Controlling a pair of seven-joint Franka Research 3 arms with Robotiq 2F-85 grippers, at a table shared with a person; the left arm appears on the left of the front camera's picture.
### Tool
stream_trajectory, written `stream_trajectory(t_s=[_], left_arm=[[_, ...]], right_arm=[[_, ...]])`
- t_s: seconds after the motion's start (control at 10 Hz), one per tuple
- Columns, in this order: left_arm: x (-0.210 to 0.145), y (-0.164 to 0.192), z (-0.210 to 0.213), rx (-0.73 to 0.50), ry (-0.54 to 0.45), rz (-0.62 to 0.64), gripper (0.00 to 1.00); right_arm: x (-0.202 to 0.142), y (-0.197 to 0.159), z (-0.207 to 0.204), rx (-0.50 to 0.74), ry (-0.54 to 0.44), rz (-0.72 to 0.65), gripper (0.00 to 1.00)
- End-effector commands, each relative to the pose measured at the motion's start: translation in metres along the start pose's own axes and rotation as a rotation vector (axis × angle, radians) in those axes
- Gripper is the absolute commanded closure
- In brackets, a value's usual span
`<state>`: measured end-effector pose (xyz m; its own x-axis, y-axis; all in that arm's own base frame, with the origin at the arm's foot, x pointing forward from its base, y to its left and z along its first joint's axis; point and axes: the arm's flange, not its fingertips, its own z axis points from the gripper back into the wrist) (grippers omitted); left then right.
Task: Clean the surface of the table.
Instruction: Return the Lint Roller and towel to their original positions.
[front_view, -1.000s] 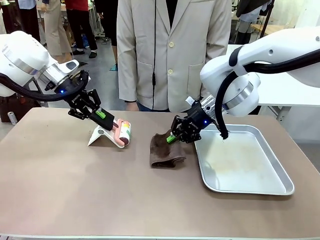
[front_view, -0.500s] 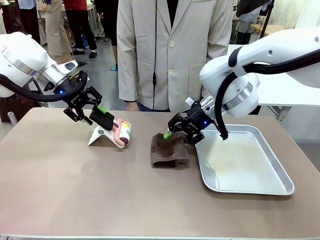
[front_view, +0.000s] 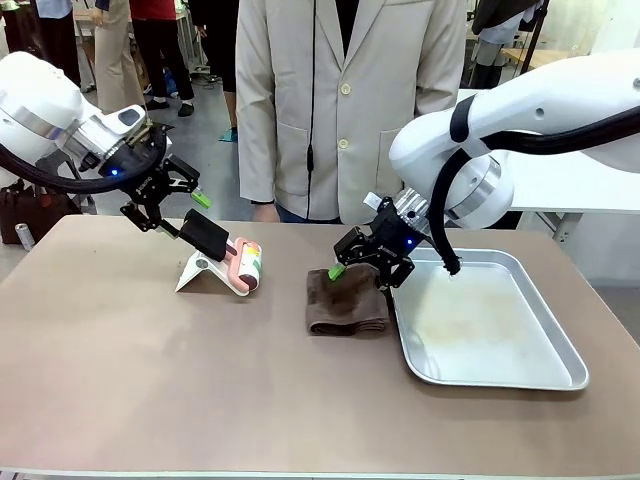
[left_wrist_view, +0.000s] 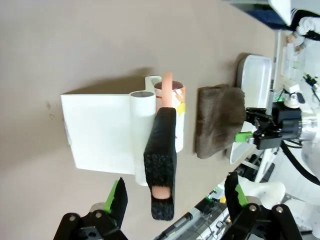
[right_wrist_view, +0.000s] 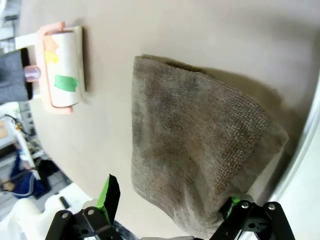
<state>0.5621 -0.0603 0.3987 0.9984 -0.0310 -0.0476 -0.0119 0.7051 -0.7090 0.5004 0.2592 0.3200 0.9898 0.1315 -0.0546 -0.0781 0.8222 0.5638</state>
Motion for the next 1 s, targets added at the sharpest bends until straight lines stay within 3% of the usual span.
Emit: stream_trajectory(t_s=[0.0, 0.3, 0.5, 0.7, 0.9], left_arm=[[-0.019, 0.004, 0.008, -0.039, -0.043, -0.042, 0.00], [-0.043, -0.001, 0.032, -0.076, -0.107, -0.088, 0.00], [-0.067, -0.002, 0.052, -0.115, -0.152, -0.142, 0.00], [-0.100, 0.009, 0.083, -0.219, -0.129, -0.228, 0.00], [-0.135, 0.031, 0.105, -0.321, -0.008, -0.293, 0.00]], right_arm=[[0.003, 0.024, 0.008, -0.120, -0.013, 0.035, 0.00], [0.003, 0.055, 0.034, -0.318, -0.037, 0.086, 0.00], [-0.009, 0.058, 0.062, -0.307, -0.120, 0.080, 0.00], [-0.033, 0.043, 0.092, -0.089, -0.177, 0.004, 0.00], [-0.069, 0.014, 0.113, 0.250, -0.129, -0.004, 0.00]])
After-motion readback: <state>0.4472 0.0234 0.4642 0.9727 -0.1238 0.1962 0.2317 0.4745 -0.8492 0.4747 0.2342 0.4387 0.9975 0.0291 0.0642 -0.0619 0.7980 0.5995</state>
